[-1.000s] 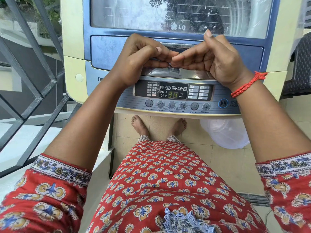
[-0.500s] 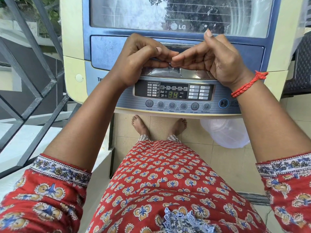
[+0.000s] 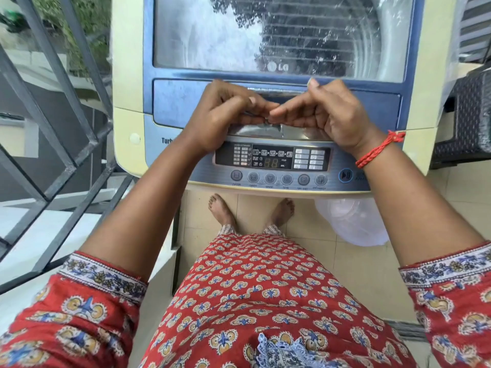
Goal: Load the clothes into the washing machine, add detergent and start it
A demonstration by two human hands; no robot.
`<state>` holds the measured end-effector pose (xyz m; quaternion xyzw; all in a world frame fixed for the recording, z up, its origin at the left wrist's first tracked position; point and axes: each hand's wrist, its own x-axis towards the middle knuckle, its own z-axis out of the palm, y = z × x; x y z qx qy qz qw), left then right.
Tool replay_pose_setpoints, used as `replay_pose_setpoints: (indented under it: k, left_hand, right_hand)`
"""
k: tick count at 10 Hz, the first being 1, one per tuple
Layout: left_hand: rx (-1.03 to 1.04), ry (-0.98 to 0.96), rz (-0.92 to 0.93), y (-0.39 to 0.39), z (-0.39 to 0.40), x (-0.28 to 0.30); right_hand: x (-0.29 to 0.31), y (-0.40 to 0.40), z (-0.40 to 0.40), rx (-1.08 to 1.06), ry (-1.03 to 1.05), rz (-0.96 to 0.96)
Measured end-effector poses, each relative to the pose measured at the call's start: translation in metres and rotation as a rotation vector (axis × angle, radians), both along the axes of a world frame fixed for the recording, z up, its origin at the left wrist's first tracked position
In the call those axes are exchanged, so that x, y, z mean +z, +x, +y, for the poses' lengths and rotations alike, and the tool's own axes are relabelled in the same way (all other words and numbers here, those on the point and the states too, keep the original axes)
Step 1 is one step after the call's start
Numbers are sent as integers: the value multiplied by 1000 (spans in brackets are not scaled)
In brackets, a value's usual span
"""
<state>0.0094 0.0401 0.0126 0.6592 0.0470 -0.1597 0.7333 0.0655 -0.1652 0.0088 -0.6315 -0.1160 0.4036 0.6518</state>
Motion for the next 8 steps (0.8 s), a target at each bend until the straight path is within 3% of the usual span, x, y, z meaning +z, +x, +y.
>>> replay_pose_setpoints:
  k: [1, 4, 5, 6, 8]
  left_hand:
    - [19, -2, -11, -3, -4, 3]
    - [85, 242, -92, -8, -9, -1]
    - [49, 325, -103, -11, -10, 5]
    - [64, 370, -85, -18, -12, 15]
    - [4, 371, -7, -14, -14, 27]
  right_hand:
    - [0, -2, 2, -32, 9, -19]
    - [-3, -12, 6, -128, 19, -93]
    - [-2, -19, 6, -148, -101, -302]
    - [4, -27, 6, -178, -133, -375]
    - [6, -25, 8, -112, -175, -290]
